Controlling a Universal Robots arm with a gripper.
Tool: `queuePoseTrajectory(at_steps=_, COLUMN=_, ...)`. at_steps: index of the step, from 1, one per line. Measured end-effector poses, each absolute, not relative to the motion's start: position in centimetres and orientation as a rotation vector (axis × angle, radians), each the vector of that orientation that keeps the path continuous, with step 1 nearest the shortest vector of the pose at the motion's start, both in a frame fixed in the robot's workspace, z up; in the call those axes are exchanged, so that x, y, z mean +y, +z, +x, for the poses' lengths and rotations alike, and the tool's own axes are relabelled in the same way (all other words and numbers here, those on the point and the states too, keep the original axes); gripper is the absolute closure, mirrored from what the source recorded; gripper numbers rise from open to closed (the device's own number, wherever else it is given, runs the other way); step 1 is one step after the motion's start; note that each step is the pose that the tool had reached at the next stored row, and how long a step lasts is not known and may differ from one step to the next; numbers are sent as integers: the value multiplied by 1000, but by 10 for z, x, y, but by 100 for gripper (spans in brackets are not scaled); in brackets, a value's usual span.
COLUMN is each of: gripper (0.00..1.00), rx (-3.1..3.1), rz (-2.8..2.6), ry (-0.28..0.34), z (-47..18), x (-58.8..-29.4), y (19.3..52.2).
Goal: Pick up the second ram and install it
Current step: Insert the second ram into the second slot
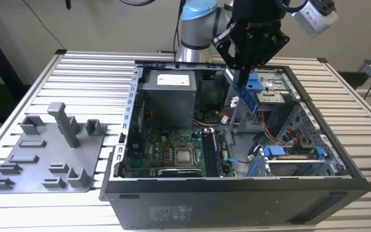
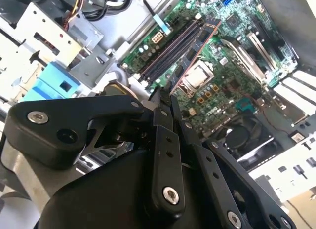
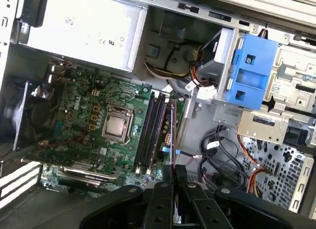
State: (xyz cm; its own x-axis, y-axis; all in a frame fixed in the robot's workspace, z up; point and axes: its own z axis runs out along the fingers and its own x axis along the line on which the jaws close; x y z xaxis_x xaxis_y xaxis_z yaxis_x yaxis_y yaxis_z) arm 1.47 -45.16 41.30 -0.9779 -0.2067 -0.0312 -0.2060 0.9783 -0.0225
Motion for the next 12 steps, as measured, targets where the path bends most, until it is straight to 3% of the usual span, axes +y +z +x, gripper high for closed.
queuePoseTrajectory(at_steps=12, gripper=86, rx=3107, rz=-118, ry=-33, z=15, x=-452, y=412)
